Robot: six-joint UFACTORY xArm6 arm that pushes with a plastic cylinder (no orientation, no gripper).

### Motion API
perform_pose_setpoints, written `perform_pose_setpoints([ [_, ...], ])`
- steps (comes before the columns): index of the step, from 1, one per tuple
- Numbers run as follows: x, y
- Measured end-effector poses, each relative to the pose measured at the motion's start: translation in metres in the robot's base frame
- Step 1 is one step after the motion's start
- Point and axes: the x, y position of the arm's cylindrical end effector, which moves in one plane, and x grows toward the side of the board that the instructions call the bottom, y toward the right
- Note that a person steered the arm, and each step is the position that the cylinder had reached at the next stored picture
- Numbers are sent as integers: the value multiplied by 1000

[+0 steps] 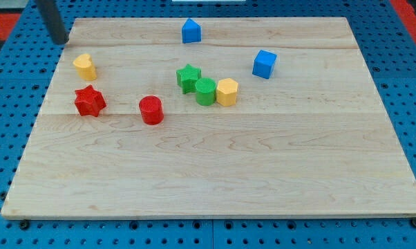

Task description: Place the yellow heart above the green star

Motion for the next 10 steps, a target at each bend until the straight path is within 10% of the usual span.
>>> perform_pose_setpoints([
  [3, 109, 196],
  [6, 60, 133],
  [10, 43, 206],
])
